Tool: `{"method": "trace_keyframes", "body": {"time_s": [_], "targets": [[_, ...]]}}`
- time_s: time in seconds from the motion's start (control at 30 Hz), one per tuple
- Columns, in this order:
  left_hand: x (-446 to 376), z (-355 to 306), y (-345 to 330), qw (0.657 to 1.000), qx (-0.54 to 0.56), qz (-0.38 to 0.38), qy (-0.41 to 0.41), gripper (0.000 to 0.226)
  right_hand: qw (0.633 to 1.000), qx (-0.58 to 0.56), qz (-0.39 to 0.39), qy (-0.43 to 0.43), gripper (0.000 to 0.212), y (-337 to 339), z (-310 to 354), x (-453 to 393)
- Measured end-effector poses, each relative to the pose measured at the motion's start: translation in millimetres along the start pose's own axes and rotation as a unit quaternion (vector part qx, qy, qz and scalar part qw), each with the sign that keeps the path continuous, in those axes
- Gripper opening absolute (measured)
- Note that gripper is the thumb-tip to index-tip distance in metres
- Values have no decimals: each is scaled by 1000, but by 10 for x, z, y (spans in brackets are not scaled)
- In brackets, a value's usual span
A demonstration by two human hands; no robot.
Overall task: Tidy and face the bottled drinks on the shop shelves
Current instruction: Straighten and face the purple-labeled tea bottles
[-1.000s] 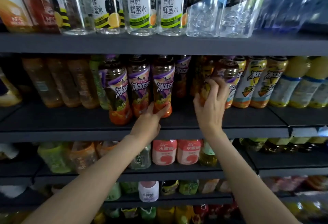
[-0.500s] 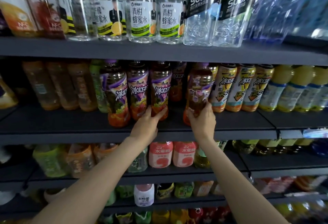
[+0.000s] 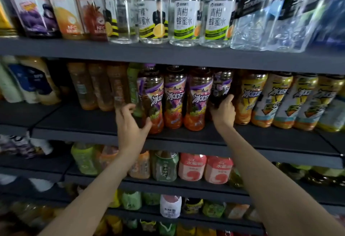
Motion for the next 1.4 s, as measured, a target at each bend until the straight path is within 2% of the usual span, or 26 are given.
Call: {"method": "trace_keyframes", "body": {"time_s": [0.07,0.13,0.33,0.4,0.53,0.63,0.7,0.8,0.87,0.93,1.1,1.17,1.27,1.4], "targets": [[-65,45,-126,996,37,68,38,65,1000,5,7,-16,79,-39,7,-92],[-88,29,-274,989,53,126,48,68,999,7,15,-37,79,-69,11,-167],[-143,12,-296,988,26,129,86,50,996,-6,56,-69,72,-83,-72,-184],[-83,-9,-222,988,46,127,73,51,997,-19,54,-47,62,12,-139,-61],[183,-286,-204,986,67,150,-5,52,986,-140,-17,86,33,375,-18,345],[357,-638,-358,979,89,173,-68,54,959,-258,32,116,23,544,201,627],[443,-832,-501,975,87,185,-89,55,943,-296,85,125,25,610,310,750],[534,-1091,-714,966,92,206,-128,53,942,-283,142,117,40,649,266,847],[553,-1224,-819,962,85,224,-129,52,950,-261,142,99,59,684,180,832],[553,-1319,-924,958,91,237,-132,48,967,-189,122,117,71,720,166,798],[553,-1293,-958,952,79,228,-187,59,983,-124,43,132,59,738,228,661],[481,-1164,-848,963,55,176,-196,58,985,-119,27,123,62,690,234,589],[326,-921,-685,984,20,105,-145,57,989,-106,28,104,64,555,150,512],[258,-898,-830,974,-28,179,-136,71,994,-79,27,68,57,395,-54,553]]}}
Point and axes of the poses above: each hand's wrist, its own x-axis away from the middle knuckle, its own y-axis out of the back of the hand, z = x × y, the point moved 6 cm from there along -x, towards the middle knuckle, and after that the axes turned 11 degrees about -x, right-handed, at the moved point
